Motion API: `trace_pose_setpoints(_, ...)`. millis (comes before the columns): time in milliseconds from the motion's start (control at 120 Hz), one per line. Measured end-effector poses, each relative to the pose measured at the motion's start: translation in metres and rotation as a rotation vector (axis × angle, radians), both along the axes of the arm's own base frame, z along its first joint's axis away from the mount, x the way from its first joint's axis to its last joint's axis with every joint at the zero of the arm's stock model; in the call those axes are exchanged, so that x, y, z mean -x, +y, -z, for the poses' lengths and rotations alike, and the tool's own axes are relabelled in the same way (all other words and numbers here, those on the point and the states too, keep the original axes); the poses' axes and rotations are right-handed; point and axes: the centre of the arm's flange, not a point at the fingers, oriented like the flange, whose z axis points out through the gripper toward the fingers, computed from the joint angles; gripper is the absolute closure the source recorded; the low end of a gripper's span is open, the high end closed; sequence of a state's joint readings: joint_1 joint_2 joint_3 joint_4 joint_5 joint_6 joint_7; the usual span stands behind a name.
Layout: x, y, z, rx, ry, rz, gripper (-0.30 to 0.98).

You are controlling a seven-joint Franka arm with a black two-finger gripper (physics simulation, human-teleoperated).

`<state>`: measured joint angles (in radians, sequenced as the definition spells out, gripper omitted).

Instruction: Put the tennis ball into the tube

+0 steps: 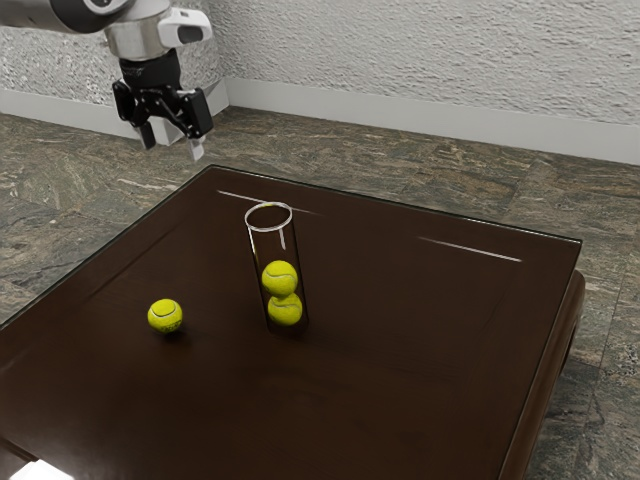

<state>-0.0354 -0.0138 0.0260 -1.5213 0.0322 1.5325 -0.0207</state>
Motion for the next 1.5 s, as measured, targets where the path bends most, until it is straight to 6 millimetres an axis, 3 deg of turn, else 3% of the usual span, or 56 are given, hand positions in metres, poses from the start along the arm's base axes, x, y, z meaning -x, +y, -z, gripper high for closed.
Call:
trace_pose_setpoints(125,0.004,-0.003,-0.001,0.002,-0.007,0.003,0.00)
trace_pose_setpoints(175,0.025,-0.004,0.005,0.002,0.000,0.006,0.00)
trace_pose_setpoints(242,0.052,0.002,0.028,0.003,0.023,-0.003,0.00)
trace_pose_setpoints(442,0.082,0.032,0.146,0.005,0.100,-0.063,0.00)
trace_pose_setpoints(617,0.072,0.059,0.253,0.004,0.135,-0.114,0.00)
trace_pose_setpoints(717,0.057,0.072,0.292,0.004,0.098,-0.098,0.00)
trace_pose_setpoints(933,0.020,0.105,0.325,0.012,0.026,-0.098,0.00)
trace_pose_setpoints(1175,-0.002,0.149,0.355,0.020,0.010,-0.126,0.00)
trace_pose_setpoints(1500,-0.016,0.157,0.404,0.040,0.054,-0.100,0.02)
